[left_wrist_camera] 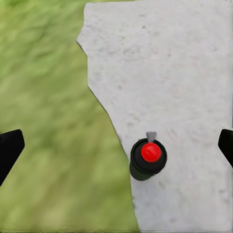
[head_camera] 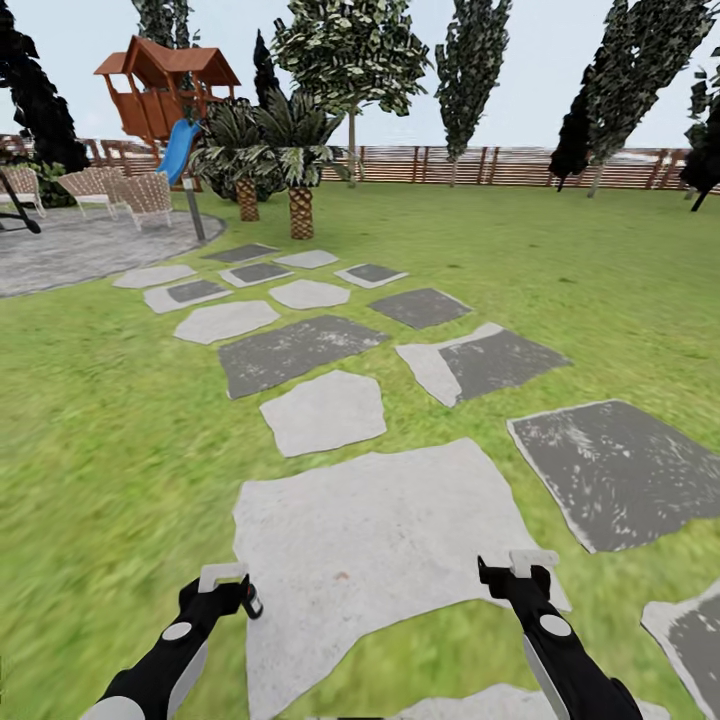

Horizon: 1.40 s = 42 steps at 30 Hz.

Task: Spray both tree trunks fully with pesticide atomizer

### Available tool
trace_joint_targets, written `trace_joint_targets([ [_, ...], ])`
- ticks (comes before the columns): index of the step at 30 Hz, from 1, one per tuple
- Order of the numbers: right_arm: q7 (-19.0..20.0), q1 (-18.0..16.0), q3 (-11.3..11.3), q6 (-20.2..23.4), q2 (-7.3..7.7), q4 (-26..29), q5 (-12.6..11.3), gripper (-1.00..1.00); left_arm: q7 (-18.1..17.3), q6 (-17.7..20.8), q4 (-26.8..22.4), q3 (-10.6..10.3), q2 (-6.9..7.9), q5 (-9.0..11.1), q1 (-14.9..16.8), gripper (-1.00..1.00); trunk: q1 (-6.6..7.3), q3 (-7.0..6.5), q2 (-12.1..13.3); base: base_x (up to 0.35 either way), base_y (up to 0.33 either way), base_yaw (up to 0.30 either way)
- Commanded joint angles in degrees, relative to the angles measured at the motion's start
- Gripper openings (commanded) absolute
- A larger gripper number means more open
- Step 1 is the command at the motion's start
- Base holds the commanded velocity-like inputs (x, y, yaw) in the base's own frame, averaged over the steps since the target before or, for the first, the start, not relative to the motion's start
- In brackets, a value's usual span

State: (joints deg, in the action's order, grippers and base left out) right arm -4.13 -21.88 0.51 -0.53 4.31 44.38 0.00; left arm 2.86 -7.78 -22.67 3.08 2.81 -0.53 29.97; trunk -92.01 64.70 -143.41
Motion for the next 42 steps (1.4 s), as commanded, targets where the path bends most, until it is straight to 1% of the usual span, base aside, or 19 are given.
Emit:
trace_joint_targets([
  [1, 0.0, 0.0, 0.0, 0.0, 0.00, 0.0, 0.0, 1.00, 0.1, 0.0, 0.0, 0.0, 0.00, 0.0, 0.0, 1.00, 0.00, 0.02, 0.0, -0.022, -0.246, 0.154],
  [12, 0.0, 0.0, 0.0, 0.0, 0.00, 0.0, 0.0, 1.00, -0.2, 0.0, -0.4, 0.0, 0.09, 0.1, 0.0, 1.00, 0.00, 0.04, 0.0, -0.002, -0.029, 0.017],
  [20, 0.0, 0.0, 0.0, 0.0, 0.01, 0.0, -0.1, 1.00, -0.2, -0.4, -0.2, 0.1, -0.01, 0.1, -0.1, 1.00, -0.21, 2.38, -0.1, 0.000, 0.000, 0.000],
  [23, 0.0, 0.0, 0.0, 0.0, 0.00, 0.0, -0.1, 1.00, -0.2, -2.5, 0.0, 0.1, -0.07, 0.0, -0.1, 1.00, -0.28, 3.32, -0.1, 0.000, 0.000, 0.000],
  [26, 0.0, 0.0, 0.0, 0.0, 0.03, 0.0, -0.1, 1.00, -0.2, -3.5, 0.1, 0.1, -0.03, -0.1, -0.1, 1.00, -0.36, 4.25, -0.2, 0.000, 0.000, 0.000],
  [42, 0.0, 0.0, 0.0, 0.0, 0.05, 0.0, -0.1, 1.00, -0.2, -3.7, 0.1, 0.0, 0.00, -0.1, -0.1, 1.00, -0.77, 9.24, -0.4, 0.000, 0.000, 0.000],
])
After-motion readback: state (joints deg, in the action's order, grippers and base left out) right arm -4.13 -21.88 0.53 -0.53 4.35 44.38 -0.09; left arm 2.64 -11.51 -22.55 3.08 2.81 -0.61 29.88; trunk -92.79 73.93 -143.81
